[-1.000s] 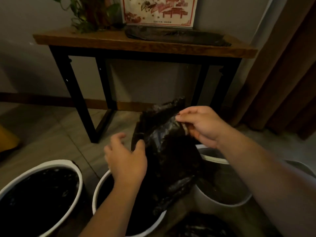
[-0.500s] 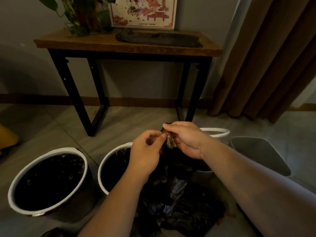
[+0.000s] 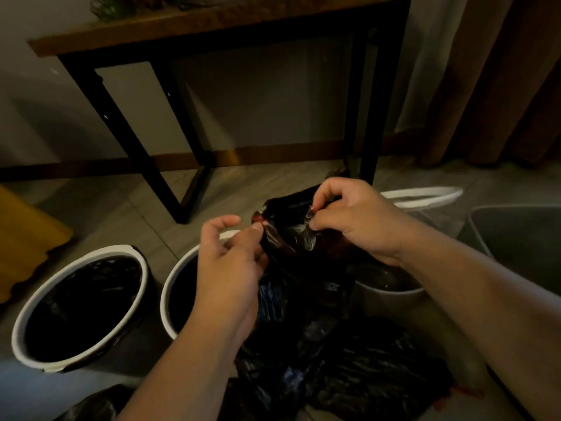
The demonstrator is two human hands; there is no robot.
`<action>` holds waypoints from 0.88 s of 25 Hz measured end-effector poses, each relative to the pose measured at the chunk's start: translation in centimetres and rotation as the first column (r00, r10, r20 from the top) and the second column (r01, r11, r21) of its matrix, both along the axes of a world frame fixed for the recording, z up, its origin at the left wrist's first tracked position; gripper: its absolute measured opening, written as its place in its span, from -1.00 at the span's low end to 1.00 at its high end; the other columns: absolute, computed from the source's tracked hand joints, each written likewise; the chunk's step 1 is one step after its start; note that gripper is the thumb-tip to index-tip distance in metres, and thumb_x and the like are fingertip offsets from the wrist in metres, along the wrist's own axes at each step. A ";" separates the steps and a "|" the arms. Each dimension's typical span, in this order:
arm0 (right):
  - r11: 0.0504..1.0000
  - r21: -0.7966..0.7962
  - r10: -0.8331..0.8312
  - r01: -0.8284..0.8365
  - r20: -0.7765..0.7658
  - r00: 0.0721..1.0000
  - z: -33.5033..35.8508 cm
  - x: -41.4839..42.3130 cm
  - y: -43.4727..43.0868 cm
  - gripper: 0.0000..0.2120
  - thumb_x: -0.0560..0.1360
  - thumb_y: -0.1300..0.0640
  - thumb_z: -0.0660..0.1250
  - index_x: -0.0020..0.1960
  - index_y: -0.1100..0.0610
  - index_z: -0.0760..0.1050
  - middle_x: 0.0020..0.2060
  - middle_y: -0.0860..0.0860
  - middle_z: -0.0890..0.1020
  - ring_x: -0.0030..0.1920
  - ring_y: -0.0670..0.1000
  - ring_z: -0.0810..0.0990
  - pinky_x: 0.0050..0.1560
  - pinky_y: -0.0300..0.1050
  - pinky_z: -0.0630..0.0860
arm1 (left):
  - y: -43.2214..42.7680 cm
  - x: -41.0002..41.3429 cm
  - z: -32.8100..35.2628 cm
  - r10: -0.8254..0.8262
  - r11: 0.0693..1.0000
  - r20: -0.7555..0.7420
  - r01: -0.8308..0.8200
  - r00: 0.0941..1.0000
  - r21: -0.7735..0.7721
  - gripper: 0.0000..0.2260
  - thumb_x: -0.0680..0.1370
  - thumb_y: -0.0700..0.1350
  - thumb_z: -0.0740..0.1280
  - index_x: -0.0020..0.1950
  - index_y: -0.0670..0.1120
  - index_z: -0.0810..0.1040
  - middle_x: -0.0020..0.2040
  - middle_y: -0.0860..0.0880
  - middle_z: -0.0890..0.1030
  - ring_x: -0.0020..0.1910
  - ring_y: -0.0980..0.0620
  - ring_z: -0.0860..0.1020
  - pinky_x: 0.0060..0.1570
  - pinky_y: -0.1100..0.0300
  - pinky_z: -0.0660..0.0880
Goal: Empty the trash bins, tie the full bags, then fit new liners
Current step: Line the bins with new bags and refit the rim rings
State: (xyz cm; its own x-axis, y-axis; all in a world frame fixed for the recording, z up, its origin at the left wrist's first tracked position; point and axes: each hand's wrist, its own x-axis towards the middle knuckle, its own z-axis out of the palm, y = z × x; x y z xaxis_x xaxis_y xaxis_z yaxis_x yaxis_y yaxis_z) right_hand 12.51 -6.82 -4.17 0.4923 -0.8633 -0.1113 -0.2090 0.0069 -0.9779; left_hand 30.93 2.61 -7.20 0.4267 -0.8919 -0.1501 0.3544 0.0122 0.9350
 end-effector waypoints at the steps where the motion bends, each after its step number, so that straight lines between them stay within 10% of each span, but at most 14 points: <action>1: 1.000 0.004 0.027 -0.027 -0.012 1.000 -0.4 -0.8 0.0 -0.77 0.48 0.25 0.48 0.02 -0.03 0.60 -0.26 0.17 0.72 -0.25 0.18 0.71 -0.20 0.11 0.63 | 0.0 0.0 -0.3 -0.001 1.000 0.035 0.002 0.999 -0.023 -0.81 0.59 -0.19 0.42 0.04 0.12 0.63 0.01 -0.12 0.76 -0.09 -0.06 0.73 -0.09 0.08 0.67; 4: 0.994 -0.069 0.081 -0.088 -0.106 0.991 -1.4 -2.3 -0.2 -0.67 0.58 0.25 0.39 0.11 -0.19 0.64 -0.21 0.08 0.76 -0.22 0.13 0.76 -0.18 0.09 0.69 | 0.1 -0.2 -1.3 -0.016 1.000 0.213 0.019 0.977 -0.015 -0.75 0.64 -0.23 0.30 -0.06 0.05 0.71 -0.04 -0.03 0.76 -0.06 -0.06 0.74 -0.13 0.09 0.68; 9: 0.976 -0.107 0.121 -0.189 -0.457 0.881 -1.6 -4.4 0.0 -0.79 0.67 0.11 0.33 -0.09 0.10 0.68 -0.32 0.04 0.75 -0.34 0.02 0.75 -0.35 -0.18 0.63 | 1.9 -0.6 -0.3 0.072 0.994 0.440 -0.102 0.895 0.045 -0.91 0.47 0.06 0.49 -0.10 0.08 0.70 -0.19 -0.10 0.72 -0.21 -0.02 0.69 -0.14 -0.05 0.67; 14: 0.893 -0.054 0.130 -0.446 -0.919 0.372 -0.4 -8.3 0.8 -0.79 0.58 -0.16 0.42 -0.16 -0.08 0.61 -0.30 -0.08 0.70 -0.29 -0.12 0.67 -0.26 -0.16 0.55 | 3.4 2.2 2.5 0.037 0.991 0.733 -0.121 0.679 0.062 -0.71 0.54 -0.28 0.47 -0.07 0.15 0.61 -0.15 0.07 0.71 -0.20 0.06 0.69 -0.23 -0.14 0.71; 17: 0.791 -0.472 -0.165 -0.391 -0.778 0.606 0.9 -8.2 1.1 -0.76 0.45 -0.36 0.44 -0.10 -0.22 0.61 0.04 -0.20 0.52 -0.01 -0.20 0.50 -0.12 -0.14 0.48 | 4.7 3.1 4.5 -0.142 0.989 0.792 0.048 0.593 0.141 -0.57 0.60 -0.36 0.39 -0.05 0.24 0.66 0.01 0.31 0.67 0.01 0.32 0.65 -0.13 0.27 0.65; 22: 0.773 -0.178 0.370 -0.609 -0.653 0.661 1.2 -6.2 2.1 -0.68 0.36 -0.33 0.57 0.08 -0.46 0.63 0.63 -0.20 0.05 0.62 -0.02 0.09 0.54 0.10 0.28 | 3.6 2.8 6.3 -0.156 0.983 0.877 0.160 0.455 0.092 -0.53 0.60 -0.37 0.39 -0.06 0.26 0.70 0.09 0.36 0.64 0.17 0.31 0.59 0.16 0.29 0.50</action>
State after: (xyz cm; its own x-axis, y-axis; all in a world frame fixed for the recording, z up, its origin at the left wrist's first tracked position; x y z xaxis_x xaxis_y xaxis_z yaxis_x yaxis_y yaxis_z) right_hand 6.33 -4.75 -2.96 0.8020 -0.5424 -0.2502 -0.5717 -0.5756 -0.5846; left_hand 33.68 6.25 -0.91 0.1833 -0.9579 0.2208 -0.6556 0.0483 0.7535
